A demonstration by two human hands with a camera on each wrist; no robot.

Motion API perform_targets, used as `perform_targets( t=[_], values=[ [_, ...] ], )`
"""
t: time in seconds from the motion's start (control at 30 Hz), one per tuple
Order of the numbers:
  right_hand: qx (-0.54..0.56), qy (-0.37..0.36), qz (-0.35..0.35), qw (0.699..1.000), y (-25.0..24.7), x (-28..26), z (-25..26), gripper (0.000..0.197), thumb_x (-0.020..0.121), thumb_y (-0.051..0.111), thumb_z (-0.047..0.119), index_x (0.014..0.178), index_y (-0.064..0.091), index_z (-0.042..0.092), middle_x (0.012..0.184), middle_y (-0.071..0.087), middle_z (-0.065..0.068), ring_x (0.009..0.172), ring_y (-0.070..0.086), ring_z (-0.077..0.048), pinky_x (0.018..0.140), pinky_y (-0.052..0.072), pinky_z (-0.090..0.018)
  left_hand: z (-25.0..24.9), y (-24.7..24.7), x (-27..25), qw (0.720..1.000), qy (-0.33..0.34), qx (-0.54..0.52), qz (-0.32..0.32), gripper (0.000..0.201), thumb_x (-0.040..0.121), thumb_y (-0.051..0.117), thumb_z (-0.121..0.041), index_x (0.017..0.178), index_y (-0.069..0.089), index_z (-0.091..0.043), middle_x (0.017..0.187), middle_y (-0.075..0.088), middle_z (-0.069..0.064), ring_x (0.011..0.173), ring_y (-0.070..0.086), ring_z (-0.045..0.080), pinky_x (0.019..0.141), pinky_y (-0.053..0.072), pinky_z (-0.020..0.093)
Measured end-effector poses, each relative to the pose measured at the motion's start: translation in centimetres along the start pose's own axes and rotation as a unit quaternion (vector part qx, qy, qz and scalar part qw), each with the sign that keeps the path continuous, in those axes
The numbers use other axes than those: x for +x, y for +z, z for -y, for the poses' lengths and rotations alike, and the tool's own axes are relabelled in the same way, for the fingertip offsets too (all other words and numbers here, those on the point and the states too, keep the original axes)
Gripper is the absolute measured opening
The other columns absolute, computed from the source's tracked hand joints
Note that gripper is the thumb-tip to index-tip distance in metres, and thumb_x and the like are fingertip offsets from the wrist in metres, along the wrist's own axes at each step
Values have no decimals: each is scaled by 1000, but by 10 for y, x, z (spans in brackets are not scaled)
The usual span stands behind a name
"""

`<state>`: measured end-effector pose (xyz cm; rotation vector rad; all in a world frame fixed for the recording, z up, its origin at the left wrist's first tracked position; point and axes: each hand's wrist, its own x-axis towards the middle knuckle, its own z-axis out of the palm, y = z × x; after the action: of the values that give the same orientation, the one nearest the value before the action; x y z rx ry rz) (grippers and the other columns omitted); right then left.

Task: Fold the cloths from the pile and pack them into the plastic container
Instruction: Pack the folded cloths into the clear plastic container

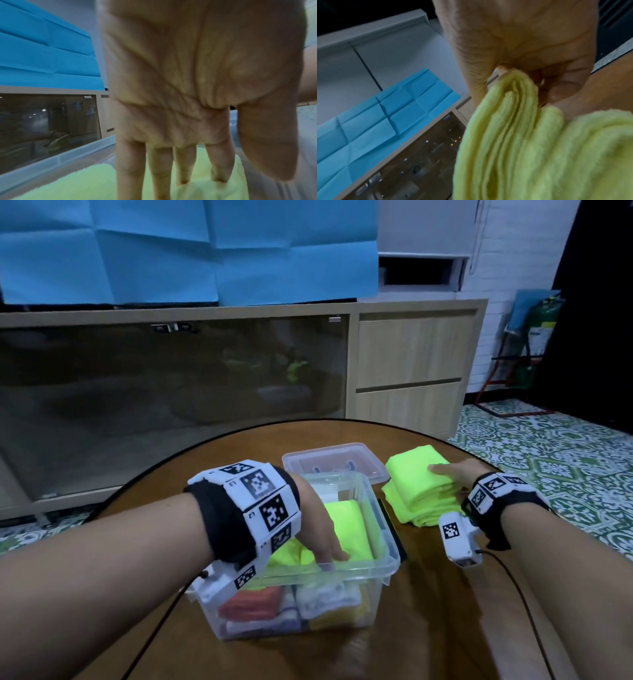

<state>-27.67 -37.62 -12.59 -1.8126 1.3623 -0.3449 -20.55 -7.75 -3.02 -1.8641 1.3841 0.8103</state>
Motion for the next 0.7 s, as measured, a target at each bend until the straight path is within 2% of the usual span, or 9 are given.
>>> perform_targets(
  t=[0.1, 0.17, 0.27, 0.37, 0.43, 0.5, 0.57, 0.63, 0.7],
  values=[
    [66, -8, 14, 998, -11, -12, 4, 57, 77, 75, 32, 115, 54, -6, 105, 60, -20, 95, 59, -34, 87, 50, -42, -2, 1, 0, 1000, -4, -3, -6, 51, 102, 32, -35, 150, 14, -31, 158, 10, -8, 145, 11, 17, 116, 11, 36],
    [113, -12, 25, 993, -18, -21, 9, 51, 78, 73, 27, 113, 55, -5, 99, 62, -20, 94, 62, -36, 91, 49, -48, -2, 2, -2, 1000, -8, -17, -17, 52, 101, 34, -35, 150, 16, -31, 158, 12, -6, 145, 12, 18, 116, 12, 37],
    [180, -46, 18, 983, -37, -50, 24, 23, 85, 66, 16, 95, 54, 0, 102, 57, -20, 73, 57, -28, 74, 49, -42, -1, 4, -6, 996, -7, -63, -59, 48, 100, 40, -32, 147, 27, -29, 155, 23, -3, 143, 21, 20, 113, 19, 34],
    [251, -100, 53, 961, -59, -82, 40, 15, 88, 63, 13, 88, 54, 2, 104, 58, -22, 76, 59, -28, 68, 51, -40, 13, 6, -13, 969, 8, -202, -143, 41, 100, 43, -27, 140, 42, -23, 143, 45, 2, 128, 45, 21, 100, 39, 32],
    [287, -132, 107, 943, -70, -109, 50, 14, 90, 59, 13, 96, 56, 0, 101, 61, -18, 80, 61, -26, 67, 56, -36, 27, 4, -17, 917, 13, -328, -228, 41, 100, 42, -30, 137, 46, -13, 133, 54, 4, 113, 56, 19, 90, 47, 30],
    [299, -157, 189, 922, -73, -138, 59, 18, 93, 52, 12, 106, 55, 1, 97, 63, -14, 76, 65, -20, 60, 59, -28, 35, 3, -21, 828, 40, -482, -284, 48, 99, 41, -37, 137, 44, -7, 124, 58, 9, 95, 59, 19, 80, 50, 28],
    [296, -171, 252, 906, -66, -165, 69, 25, 95, 48, 10, 119, 51, 3, 101, 63, -13, 74, 67, -16, 61, 59, -26, 35, 4, -25, 734, 94, -607, -291, 57, 97, 37, -46, 137, 38, -6, 122, 58, 14, 94, 60, 21, 76, 51, 27],
    [290, -185, 283, 896, -50, -186, 76, 32, 96, 46, 7, 127, 47, 4, 105, 61, -13, 78, 65, -18, 62, 59, -28, 28, 4, -32, 678, 142, -663, -284, 52, 97, 35, -48, 131, 44, -11, 120, 60, 13, 97, 62, 21, 79, 53, 28],
    [285, -188, 307, 888, -29, -204, 83, 33, 96, 44, 4, 130, 44, 5, 104, 60, -13, 81, 62, -20, 59, 59, -29, 24, 1, -34, 622, 152, -692, -333, 40, 96, 45, -39, 127, 47, -14, 119, 61, 11, 97, 62, 21, 79, 55, 30]
  ],
)
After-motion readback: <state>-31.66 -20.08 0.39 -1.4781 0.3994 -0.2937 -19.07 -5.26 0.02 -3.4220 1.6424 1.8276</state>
